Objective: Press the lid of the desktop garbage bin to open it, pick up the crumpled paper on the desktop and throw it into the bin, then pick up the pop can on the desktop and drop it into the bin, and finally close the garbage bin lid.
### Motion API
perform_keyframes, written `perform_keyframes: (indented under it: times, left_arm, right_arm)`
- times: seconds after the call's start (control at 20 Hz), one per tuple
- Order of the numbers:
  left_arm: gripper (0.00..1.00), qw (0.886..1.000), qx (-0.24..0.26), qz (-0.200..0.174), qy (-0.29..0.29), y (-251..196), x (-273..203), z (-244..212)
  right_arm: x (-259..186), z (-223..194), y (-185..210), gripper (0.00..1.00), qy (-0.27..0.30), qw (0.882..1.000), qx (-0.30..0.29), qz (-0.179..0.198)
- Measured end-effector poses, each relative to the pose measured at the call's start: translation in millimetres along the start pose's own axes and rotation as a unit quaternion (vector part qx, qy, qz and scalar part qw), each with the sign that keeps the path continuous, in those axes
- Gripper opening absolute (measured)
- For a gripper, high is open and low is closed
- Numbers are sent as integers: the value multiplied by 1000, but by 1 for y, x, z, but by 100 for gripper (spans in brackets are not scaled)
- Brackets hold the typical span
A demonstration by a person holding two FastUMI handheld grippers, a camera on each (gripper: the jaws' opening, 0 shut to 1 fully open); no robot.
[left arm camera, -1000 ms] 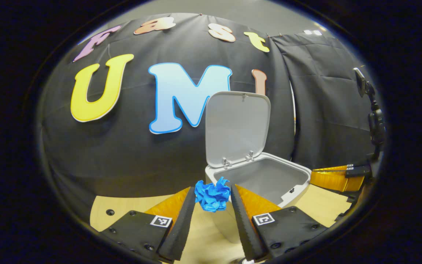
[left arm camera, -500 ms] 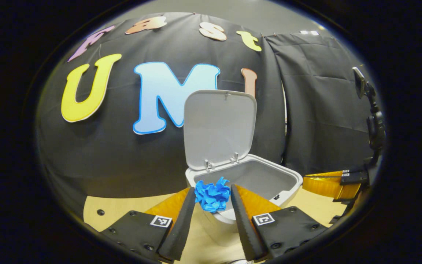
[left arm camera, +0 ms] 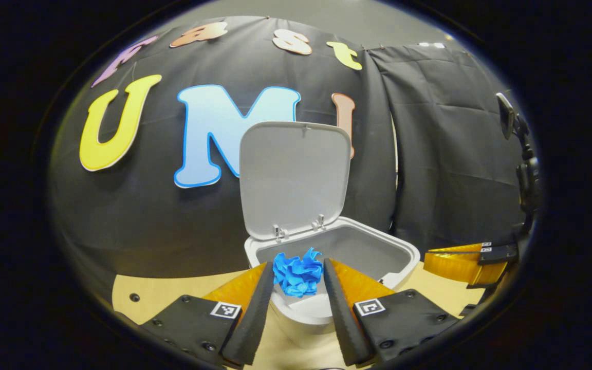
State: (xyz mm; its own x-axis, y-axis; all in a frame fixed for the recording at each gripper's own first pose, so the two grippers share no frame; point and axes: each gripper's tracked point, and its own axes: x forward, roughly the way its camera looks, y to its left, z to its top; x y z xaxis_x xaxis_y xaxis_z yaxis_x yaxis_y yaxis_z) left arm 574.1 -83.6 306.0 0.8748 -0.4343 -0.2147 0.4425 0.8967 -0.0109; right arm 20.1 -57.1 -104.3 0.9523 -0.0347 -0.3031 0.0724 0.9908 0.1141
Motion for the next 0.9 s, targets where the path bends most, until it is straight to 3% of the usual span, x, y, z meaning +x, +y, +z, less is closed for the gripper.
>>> perform_keyframes:
  times: [0.1,0.2,0.4,0.9]
  left_arm:
    - [67,1000,-1,-2,3,-2,2,-1]
    - [83,1000,-4,-4,0,-4,3,0]
    - [91,1000,1,0,-3,-2,3,1]
    - [91,999,-5,47,-14,39,-22,5]
  right_arm:
    - [0,-2,-1,0,1,1000,0,0]
    - [0,-3,-3,0,3,1000,2,-1]
    - [0,-8,-3,0,10,1000,2,0]
    - [-9,-37,38,0,43,997,-20,62]
